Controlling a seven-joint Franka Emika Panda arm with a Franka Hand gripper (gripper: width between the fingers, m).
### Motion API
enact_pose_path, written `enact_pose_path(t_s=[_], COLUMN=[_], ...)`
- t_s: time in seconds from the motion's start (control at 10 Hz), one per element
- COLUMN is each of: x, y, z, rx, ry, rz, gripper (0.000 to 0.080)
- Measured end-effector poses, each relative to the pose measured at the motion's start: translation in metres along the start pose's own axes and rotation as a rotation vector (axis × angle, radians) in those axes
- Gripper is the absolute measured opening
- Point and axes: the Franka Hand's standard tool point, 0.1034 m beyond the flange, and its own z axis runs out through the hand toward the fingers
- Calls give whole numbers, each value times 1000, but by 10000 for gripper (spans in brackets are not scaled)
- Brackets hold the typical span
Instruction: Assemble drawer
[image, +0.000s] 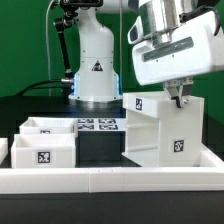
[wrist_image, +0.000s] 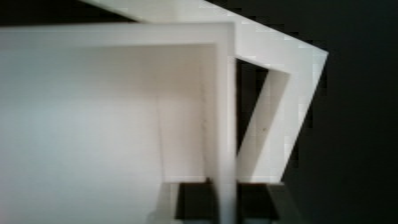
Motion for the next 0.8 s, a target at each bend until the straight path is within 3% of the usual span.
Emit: enact_pose_path(t_s=[0.3, 0.8], x=[12, 18], y=[-1, -24], z=[1, 8], rx=[20, 37], ry=[-26, -34], rz=[216, 222], gripper=[47, 48])
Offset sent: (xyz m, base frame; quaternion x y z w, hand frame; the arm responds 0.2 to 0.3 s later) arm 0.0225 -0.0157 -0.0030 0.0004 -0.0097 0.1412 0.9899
